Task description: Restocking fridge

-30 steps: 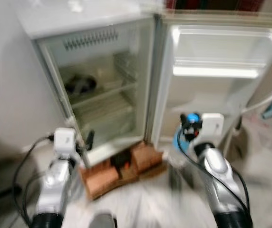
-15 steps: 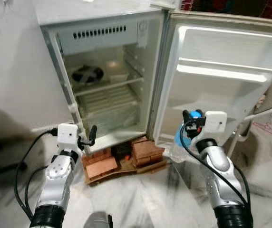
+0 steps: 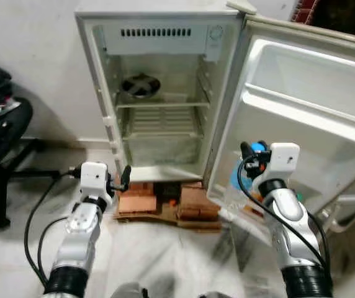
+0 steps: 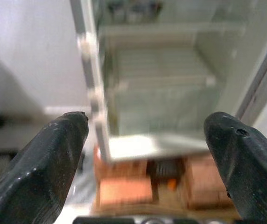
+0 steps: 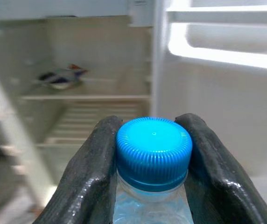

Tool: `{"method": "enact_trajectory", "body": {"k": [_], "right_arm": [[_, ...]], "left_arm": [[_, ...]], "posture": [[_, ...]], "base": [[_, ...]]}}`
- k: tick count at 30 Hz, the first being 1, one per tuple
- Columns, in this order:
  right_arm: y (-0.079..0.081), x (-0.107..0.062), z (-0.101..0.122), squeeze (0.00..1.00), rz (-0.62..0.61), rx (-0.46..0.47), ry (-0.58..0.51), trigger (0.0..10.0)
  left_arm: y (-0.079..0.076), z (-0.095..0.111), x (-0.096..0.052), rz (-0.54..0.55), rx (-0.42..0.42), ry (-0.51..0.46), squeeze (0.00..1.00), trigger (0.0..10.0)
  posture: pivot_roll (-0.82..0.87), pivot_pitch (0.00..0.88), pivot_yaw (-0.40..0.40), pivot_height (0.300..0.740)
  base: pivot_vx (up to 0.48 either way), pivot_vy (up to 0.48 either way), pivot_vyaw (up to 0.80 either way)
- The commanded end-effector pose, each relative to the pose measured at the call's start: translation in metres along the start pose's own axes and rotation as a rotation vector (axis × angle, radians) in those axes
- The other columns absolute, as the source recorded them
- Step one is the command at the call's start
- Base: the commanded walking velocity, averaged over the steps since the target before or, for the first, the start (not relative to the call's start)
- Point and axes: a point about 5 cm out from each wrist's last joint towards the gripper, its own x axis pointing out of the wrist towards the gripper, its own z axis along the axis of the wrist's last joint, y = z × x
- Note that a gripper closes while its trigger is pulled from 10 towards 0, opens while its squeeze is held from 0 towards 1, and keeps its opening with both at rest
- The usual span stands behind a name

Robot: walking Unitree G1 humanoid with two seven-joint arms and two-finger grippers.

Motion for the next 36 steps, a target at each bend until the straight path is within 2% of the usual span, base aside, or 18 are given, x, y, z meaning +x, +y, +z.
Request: {"method": "enact_trajectory", "body": {"k": [1, 3, 8, 13, 15, 17, 18, 19, 21, 26, 28, 30, 36], "right_arm": [[0.002, 0.002, 0.006, 0.00, 0.018, 0.008, -0.027, 10.0], [0.005, 0.005, 0.007, 0.00, 0.036, 0.029, -0.029, 10.0], [0.012, 0.010, 0.011, 0.00, 0.065, 0.086, -0.038, 10.0], [0.026, 0.023, 0.028, 0.00, 0.106, 0.123, -0.093, 10.0], [0.029, 0.028, 0.031, 0.00, 0.107, 0.133, -0.103, 10.0], [0.029, 0.028, 0.031, 0.00, 0.107, 0.133, -0.103, 10.0], [0.036, 0.034, 0.034, 0.00, 0.122, 0.160, -0.100, 10.0], [0.036, 0.034, 0.034, 0.00, 0.122, 0.160, -0.100, 10.0], [0.048, 0.040, 0.040, 0.00, 0.167, 0.183, -0.103, 10.0], [0.057, 0.040, 0.042, 0.00, 0.201, 0.242, -0.091, 10.0], [0.062, 0.039, 0.042, 0.00, 0.216, 0.317, -0.067, 10.0], [0.068, 0.037, 0.042, 0.00, 0.267, 0.348, -0.048, 10.0], [0.072, 0.026, 0.040, 0.00, 0.369, 0.362, 0.009, 10.0]], "left_arm": [[-0.004, 0.002, 0.003, -0.033, -0.002, 0.003, 0.00, 10.0], [-0.018, -0.003, 0.004, -0.145, 0.013, 0.037, 0.00, 10.0], [-0.032, -0.003, 0.007, -0.256, 0.042, 0.048, 0.00, 10.0], [-0.056, 0.001, 0.015, -0.421, 0.061, 0.059, 0.00, 10.0], [-0.062, 0.003, 0.019, -0.454, 0.062, 0.061, 0.00, 10.0], [-0.062, 0.003, 0.019, -0.454, 0.062, 0.061, 0.00, 10.0], [-0.074, 0.008, 0.023, -0.512, 0.050, 0.055, 0.00, 10.0], [-0.074, 0.008, 0.023, -0.512, 0.050, 0.055, 0.00, 10.0], [-0.092, 0.016, 0.030, -0.581, 0.046, 0.039, 0.00, 10.0], [-0.103, 0.022, 0.036, -0.590, 0.066, 0.017, 0.00, 10.0], [-0.106, 0.023, 0.038, -0.591, 0.074, 0.014, 0.00, 10.0], [-0.107, 0.025, 0.039, -0.583, 0.086, 0.005, 0.00, 10.0], [-0.100, 0.028, 0.048, -0.509, 0.100, -0.005, 0.00, 10.0]], "posture": [[0.01, 0.000, -0.031, 0.740], [0.01, 0.000, -0.037, 0.740], [0.01, 0.000, -0.040, 0.740], [0.01, 0.000, -0.038, 0.740], [0.00, 0.000, -0.042, 0.740], [0.00, 0.000, -0.042, 0.740], [0.00, 0.000, -0.043, 0.740], [0.00, 0.000, -0.043, 0.740], [0.00, 0.000, -0.045, 0.740], [-0.01, 0.000, -0.043, 0.740], [-0.01, 0.000, -0.042, 0.740], [-0.01, 0.000, -0.040, 0.740], [-0.01, 0.000, -0.039, 0.740]], "base": [[0.000, 0.000, 0.00], [0.000, 0.000, 0.00], [0.000, 0.000, 0.00], [0.000, 0.000, 0.00], [0.000, 0.000, 0.00], [0.000, 0.000, 0.00], [0.000, 0.000, 0.00], [0.000, 0.000, 0.00], [0.000, 0.000, 0.00], [0.000, 0.000, 0.00], [0.000, 0.000, 0.00], [0.000, 0.000, 0.00], [0.000, 0.000, 0.00]]}}
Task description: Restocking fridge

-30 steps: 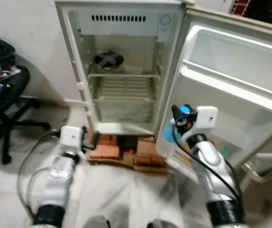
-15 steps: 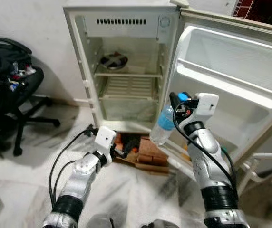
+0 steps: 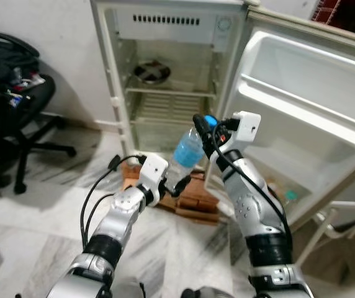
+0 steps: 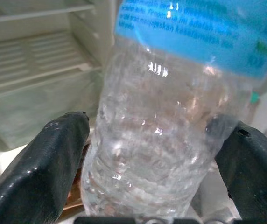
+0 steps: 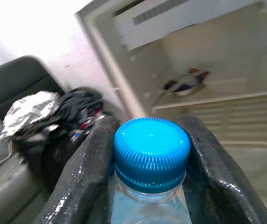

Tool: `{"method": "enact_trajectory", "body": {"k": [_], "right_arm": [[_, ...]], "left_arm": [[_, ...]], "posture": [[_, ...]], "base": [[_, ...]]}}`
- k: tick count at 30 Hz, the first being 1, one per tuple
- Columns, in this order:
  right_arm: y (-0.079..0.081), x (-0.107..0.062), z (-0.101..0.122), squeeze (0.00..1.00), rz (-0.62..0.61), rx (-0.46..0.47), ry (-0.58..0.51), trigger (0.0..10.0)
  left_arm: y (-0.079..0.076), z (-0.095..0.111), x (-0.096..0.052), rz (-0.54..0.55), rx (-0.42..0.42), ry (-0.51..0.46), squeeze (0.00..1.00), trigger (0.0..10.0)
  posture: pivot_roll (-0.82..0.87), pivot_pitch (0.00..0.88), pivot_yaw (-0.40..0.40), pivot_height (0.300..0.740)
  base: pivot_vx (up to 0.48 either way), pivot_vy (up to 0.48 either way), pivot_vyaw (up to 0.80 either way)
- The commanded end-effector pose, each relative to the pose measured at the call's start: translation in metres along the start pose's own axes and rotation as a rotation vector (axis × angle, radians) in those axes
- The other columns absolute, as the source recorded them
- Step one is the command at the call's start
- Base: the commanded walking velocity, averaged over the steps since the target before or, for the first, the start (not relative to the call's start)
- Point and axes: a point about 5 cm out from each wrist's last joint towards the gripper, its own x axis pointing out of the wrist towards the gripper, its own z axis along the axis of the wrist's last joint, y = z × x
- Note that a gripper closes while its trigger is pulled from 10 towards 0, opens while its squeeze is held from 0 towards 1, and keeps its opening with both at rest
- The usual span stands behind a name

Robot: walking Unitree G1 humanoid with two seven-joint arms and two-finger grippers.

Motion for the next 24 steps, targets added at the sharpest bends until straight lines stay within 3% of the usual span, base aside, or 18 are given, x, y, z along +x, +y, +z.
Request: {"method": "enact_trajectory", "body": {"k": [1, 11, 24], "right_arm": [[0.003, -0.005, 0.004, 0.00, 0.049, 0.013, 0.007, 10.0], [-0.007, -0.018, 0.007, 0.00, 0.081, -0.014, 0.064, 10.0], [-0.009, -0.024, 0.004, 0.00, 0.139, -0.049, 0.102, 10.0]], "left_arm": [[0.011, 0.006, 0.000, 0.055, 0.020, -0.020, 0.00, 10.0], [0.021, 0.003, -0.003, 0.093, 0.034, -0.012, 0.00, 10.0], [0.027, 0.001, -0.006, 0.112, 0.046, -0.011, 0.00, 10.0]], "posture": [[-0.01, 0.000, -0.038, 0.740], [-0.02, 0.000, -0.033, 0.740], [-0.02, 0.000, -0.034, 0.740]], "base": [[0.000, 0.000, 0.00], [0.000, 0.000, 0.00], [0.000, 0.000, 0.00]]}}
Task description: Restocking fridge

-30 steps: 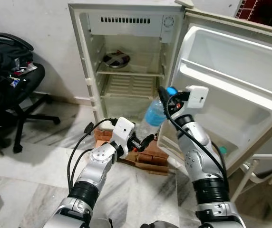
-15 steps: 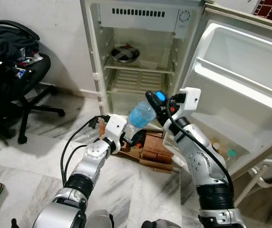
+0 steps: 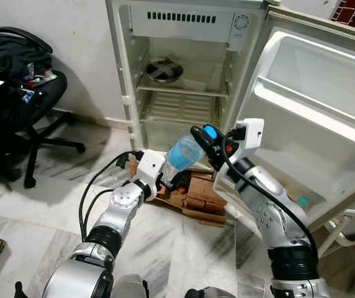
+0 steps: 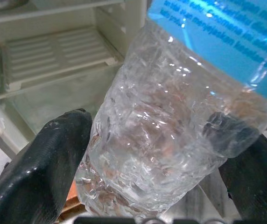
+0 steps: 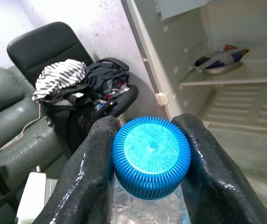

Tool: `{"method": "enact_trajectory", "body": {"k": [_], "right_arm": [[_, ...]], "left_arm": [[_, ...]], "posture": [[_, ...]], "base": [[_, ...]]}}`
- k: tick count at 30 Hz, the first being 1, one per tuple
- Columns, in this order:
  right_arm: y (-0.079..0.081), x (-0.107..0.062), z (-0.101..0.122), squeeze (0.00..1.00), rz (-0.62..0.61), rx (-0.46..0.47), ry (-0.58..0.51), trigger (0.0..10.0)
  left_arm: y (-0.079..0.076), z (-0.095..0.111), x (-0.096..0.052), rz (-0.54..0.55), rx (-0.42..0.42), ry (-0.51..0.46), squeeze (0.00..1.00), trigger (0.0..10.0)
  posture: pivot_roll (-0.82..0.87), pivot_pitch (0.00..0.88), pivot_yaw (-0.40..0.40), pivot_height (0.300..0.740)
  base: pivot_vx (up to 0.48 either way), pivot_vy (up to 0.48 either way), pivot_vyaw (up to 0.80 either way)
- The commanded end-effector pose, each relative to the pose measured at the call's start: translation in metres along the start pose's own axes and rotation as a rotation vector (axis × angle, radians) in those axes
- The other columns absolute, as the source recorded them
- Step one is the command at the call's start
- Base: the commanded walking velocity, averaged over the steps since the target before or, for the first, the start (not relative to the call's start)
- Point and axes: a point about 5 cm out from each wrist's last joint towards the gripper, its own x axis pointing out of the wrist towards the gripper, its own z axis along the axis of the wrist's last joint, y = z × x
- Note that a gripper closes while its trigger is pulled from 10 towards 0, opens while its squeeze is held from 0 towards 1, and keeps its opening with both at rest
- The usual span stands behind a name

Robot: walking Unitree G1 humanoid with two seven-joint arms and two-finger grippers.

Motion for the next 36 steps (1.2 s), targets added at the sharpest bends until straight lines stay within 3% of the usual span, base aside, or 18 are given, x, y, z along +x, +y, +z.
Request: {"method": "enact_trajectory", "body": {"k": [1, 4, 9, 17, 18, 19, 20, 24, 25, 26, 31, 33, 36], "right_arm": [[0.000, -0.002, 0.005, 0.00, 0.015, -0.022, -0.008, 10.0], [-0.004, -0.003, 0.005, 0.00, -0.002, -0.054, -0.006, 10.0], [-0.014, -0.004, 0.008, 0.00, -0.111, -0.186, -0.045, 10.0], [-0.030, -0.014, 0.000, 0.00, -0.246, -0.210, -0.064, 10.0], [-0.032, -0.015, -0.002, 0.00, -0.260, -0.219, -0.065, 6.5], [-0.032, -0.016, -0.003, 0.00, -0.265, -0.225, -0.064, 6.5], [-0.033, -0.018, -0.003, 0.00, -0.277, -0.230, -0.065, 0.0], [-0.039, -0.024, -0.006, 0.00, -0.321, -0.252, -0.068, 0.0], [-0.040, -0.026, -0.007, 0.00, -0.326, -0.256, -0.068, 3.8], [-0.041, -0.028, -0.008, 0.00, -0.332, -0.270, -0.067, 10.0], [-0.047, -0.041, -0.010, 0.00, -0.400, -0.288, -0.076, 10.0], [-0.053, -0.049, -0.021, 0.00, -0.482, -0.291, -0.038, 10.0], [-0.055, -0.055, -0.030, 0.00, -0.525, -0.307, -0.032, 10.0]], "left_arm": [[0.012, 0.006, -0.002, 0.049, 0.009, -0.026, 0.00, 10.0], [0.013, 0.005, -0.003, 0.051, 0.011, -0.026, 0.00, 10.0], [0.015, 0.002, -0.014, 0.046, 0.024, -0.059, 0.00, 10.0], [0.027, -0.003, -0.038, 0.102, 0.016, -0.097, 0.00, 10.0], [0.031, -0.002, -0.043, 0.125, 0.010, -0.104, 0.00, 10.0], [0.033, -0.002, -0.045, 0.133, 0.008, -0.106, 0.00, 10.0], [0.035, -0.002, -0.049, 0.151, 0.004, -0.108, 0.00, 10.0], [0.045, -0.004, -0.064, 0.226, -0.023, -0.112, 0.00, 10.0], [0.048, -0.006, -0.070, 0.260, -0.034, -0.110, 0.00, 10.0], [0.053, -0.008, -0.077, 0.314, -0.054, -0.106, 0.00, 10.0], [0.064, -0.016, -0.101, 0.489, -0.131, -0.106, 0.00, 10.0], [0.068, -0.021, -0.112, 0.554, -0.160, -0.094, 0.00, 10.0], [0.070, -0.022, -0.117, 0.567, -0.161, -0.090, 0.00, 10.0]], "posture": [[-0.02, 0.000, -0.033, 0.740], [-0.02, 0.000, -0.031, 0.740], [-0.02, 0.000, -0.029, 0.740], [-0.01, 0.000, -0.021, 0.740], [-0.01, 0.000, -0.017, 0.740], [-0.01, 0.000, -0.017, 0.740], [-0.01, 0.000, -0.016, 0.740], [-0.01, 0.000, -0.013, 0.740], [-0.01, 0.000, -0.011, 0.740], [-0.01, 0.005, -0.002, 0.740], [-0.01, 0.005, 0.000, 0.740], [0.00, 0.000, -0.006, 0.740], [0.00, 0.000, -0.013, 0.740]], "base": [[0.000, 0.000, 0.00], [0.000, 0.000, 0.00], [0.000, 0.000, 0.00], [0.000, 0.000, 0.00], [0.000, 0.000, 0.00], [0.000, 0.000, 0.00], [0.000, 0.000, 0.00], [0.000, 0.000, 0.00], [0.000, 0.000, 0.00], [0.000, 0.000, 0.00], [0.000, 0.000, 0.00], [0.000, 0.000, 0.00], [0.000, 0.000, 0.00]]}}
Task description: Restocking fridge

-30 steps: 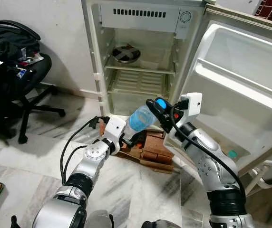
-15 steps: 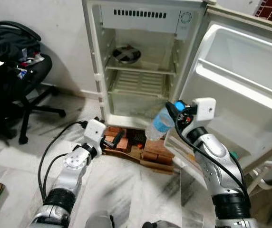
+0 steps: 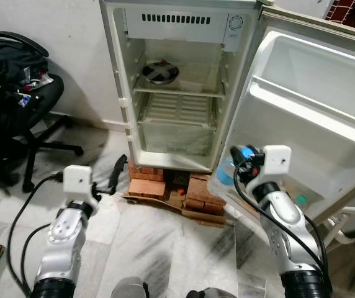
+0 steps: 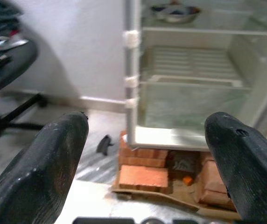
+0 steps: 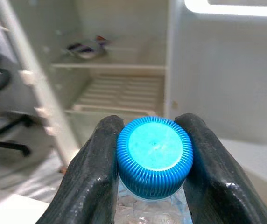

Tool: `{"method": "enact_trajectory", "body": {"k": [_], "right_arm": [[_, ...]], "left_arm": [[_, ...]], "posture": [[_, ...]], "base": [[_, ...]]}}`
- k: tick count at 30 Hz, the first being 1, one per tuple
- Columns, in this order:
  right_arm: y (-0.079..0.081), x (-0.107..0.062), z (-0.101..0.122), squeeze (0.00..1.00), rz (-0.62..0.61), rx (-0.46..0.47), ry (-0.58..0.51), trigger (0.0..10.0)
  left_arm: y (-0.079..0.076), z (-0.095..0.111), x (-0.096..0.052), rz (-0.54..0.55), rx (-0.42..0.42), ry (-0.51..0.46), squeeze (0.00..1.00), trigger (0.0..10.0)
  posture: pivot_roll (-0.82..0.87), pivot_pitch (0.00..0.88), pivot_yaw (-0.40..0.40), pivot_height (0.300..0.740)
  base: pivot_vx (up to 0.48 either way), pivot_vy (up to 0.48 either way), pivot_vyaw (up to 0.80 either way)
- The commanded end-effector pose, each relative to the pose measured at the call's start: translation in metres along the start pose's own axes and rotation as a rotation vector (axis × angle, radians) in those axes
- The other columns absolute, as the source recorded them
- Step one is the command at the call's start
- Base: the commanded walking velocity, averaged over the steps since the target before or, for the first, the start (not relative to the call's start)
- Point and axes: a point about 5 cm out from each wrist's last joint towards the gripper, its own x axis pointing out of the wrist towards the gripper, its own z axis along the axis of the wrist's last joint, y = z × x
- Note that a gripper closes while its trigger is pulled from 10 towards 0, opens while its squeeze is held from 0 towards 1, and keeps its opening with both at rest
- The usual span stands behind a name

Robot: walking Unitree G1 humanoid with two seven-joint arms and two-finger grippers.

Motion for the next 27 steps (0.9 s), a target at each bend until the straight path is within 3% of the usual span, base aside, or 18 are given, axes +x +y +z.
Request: {"method": "enact_trajectory", "body": {"k": [1, 9, 13, 19, 27], "right_arm": [[0.000, -0.002, 0.000, 0.00, -0.016, -0.003, -0.020, 10.0], [-0.006, -0.012, -0.017, 0.00, -0.100, -0.047, 0.024, 10.0], [-0.005, -0.003, -0.010, 0.00, -0.099, 0.006, -0.018, 10.0], [-0.003, 0.008, 0.000, 0.00, -0.097, -0.002, -0.050, 10.0], [0.001, 0.006, -0.003, 0.00, -0.092, 0.001, -0.050, 10.0]], "left_arm": [[0.002, 0.006, 0.001, 0.009, -0.001, -0.017, 0.00, 10.0], [-0.008, 0.010, -0.003, -0.024, -0.009, -0.017, 0.00, 10.0], [-0.014, 0.015, -0.001, -0.047, -0.003, -0.030, 0.00, 10.0], [-0.013, 0.017, 0.002, -0.063, 0.013, -0.031, 0.00, 10.0], [-0.012, 0.018, 0.005, -0.052, 0.023, -0.021, 0.00, 10.0]], "posture": [[0.00, 0.000, -0.017, 0.740], [0.02, 0.000, -0.022, 0.740], [0.02, 0.003, -0.016, 0.740], [0.02, 0.012, -0.016, 0.740], [0.02, 0.026, -0.018, 0.740]], "base": [[0.000, 0.000, 0.00], [0.000, 0.000, 0.00], [0.000, 0.000, 0.00], [0.000, 0.341, -0.25], [0.000, 0.370, -0.58]]}}
